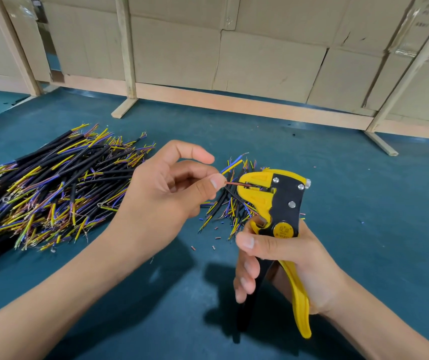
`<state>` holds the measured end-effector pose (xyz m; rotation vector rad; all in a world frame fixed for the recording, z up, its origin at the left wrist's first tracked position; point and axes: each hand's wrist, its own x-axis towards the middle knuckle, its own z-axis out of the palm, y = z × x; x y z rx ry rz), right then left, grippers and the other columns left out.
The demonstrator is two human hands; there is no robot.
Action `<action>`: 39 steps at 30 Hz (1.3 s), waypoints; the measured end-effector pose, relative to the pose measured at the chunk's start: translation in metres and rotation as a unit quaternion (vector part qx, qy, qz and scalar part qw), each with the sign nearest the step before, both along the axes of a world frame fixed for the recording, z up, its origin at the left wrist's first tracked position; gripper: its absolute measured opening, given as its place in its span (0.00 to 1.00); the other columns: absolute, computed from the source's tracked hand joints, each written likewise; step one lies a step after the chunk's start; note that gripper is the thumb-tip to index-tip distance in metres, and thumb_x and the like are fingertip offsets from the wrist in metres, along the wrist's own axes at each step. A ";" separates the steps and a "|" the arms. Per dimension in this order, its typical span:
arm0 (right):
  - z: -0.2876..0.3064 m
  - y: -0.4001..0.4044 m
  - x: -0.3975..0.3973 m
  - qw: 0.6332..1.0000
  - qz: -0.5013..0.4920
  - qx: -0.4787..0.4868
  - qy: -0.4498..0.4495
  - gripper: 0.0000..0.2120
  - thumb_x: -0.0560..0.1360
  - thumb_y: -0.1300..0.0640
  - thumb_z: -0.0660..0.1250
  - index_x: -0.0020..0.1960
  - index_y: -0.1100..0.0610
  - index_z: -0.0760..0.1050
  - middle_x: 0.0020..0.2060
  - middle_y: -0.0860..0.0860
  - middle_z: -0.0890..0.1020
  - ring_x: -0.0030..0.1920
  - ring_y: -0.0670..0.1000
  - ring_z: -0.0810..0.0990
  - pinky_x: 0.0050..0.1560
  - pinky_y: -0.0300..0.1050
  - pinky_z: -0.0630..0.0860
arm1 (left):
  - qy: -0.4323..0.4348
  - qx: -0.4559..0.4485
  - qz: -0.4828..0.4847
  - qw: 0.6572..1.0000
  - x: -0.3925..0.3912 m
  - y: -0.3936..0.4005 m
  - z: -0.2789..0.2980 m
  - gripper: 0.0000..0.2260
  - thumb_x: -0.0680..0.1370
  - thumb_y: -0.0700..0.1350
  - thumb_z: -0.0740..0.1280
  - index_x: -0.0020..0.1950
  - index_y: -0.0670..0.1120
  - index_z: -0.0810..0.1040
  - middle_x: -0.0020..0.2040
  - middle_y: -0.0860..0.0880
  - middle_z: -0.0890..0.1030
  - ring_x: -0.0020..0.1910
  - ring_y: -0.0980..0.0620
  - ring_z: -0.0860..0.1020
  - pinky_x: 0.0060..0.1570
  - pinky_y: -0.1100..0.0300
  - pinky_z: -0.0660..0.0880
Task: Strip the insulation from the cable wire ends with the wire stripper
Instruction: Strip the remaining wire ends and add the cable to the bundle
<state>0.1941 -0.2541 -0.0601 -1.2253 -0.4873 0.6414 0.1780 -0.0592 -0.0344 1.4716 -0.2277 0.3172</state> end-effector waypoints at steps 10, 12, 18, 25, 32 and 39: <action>0.002 0.000 -0.001 1.000 0.002 -0.001 0.009 0.15 0.72 0.59 0.74 0.33 0.64 0.72 0.24 0.58 0.72 0.23 0.56 0.75 0.33 0.53 0.77 | -0.013 -0.011 -0.007 1.000 0.000 0.001 0.000 0.11 0.72 0.42 0.72 0.51 0.44 0.75 0.37 0.49 0.83 0.27 0.57 0.73 0.27 0.67 0.67; 0.003 0.000 -0.002 1.000 0.006 0.004 0.012 0.14 0.72 0.59 0.73 0.33 0.63 0.73 0.24 0.57 0.72 0.23 0.56 0.75 0.32 0.52 0.78 | -0.013 -0.011 -0.009 1.000 -0.001 0.000 0.000 0.10 0.72 0.42 0.72 0.51 0.44 0.75 0.37 0.49 0.83 0.27 0.56 0.72 0.27 0.67 0.67; 0.004 0.003 -0.008 0.999 -0.012 0.008 0.032 0.18 0.71 0.59 0.74 0.29 0.63 0.71 0.20 0.56 0.70 0.19 0.54 0.71 0.27 0.45 0.75 | -0.024 -0.002 -0.004 1.000 0.000 0.002 -0.001 0.10 0.73 0.41 0.74 0.50 0.46 0.75 0.38 0.48 0.83 0.27 0.55 0.71 0.27 0.66 0.68; 0.004 0.003 -0.007 0.996 -0.060 -0.023 0.054 0.22 0.67 0.55 0.75 0.25 0.63 0.67 0.18 0.54 0.67 0.17 0.53 0.67 0.23 0.40 0.71 | -0.034 0.050 0.039 0.997 0.002 0.001 -0.006 0.12 0.73 0.42 0.76 0.49 0.49 0.74 0.39 0.50 0.85 0.34 0.56 0.76 0.32 0.66 0.71; 0.002 0.020 -0.016 0.992 -0.116 -0.019 0.045 0.17 0.68 0.59 0.72 0.25 0.59 0.69 0.20 0.56 0.67 0.18 0.54 0.67 0.25 0.44 0.73 | -0.047 0.114 0.150 0.981 0.008 -0.005 -0.008 0.12 0.76 0.37 0.74 0.48 0.54 0.78 0.39 0.54 0.85 0.38 0.56 0.80 0.39 0.62 0.74; -0.001 0.026 -0.023 0.983 -0.161 -0.034 0.078 0.16 0.66 0.58 0.72 0.26 0.58 0.67 0.21 0.57 0.67 0.18 0.54 0.67 0.25 0.46 0.73 | 0.035 0.042 0.161 0.986 0.023 0.000 -0.016 0.13 0.75 0.34 0.72 0.42 0.53 0.82 0.36 0.53 0.84 0.34 0.57 0.78 0.31 0.68 0.71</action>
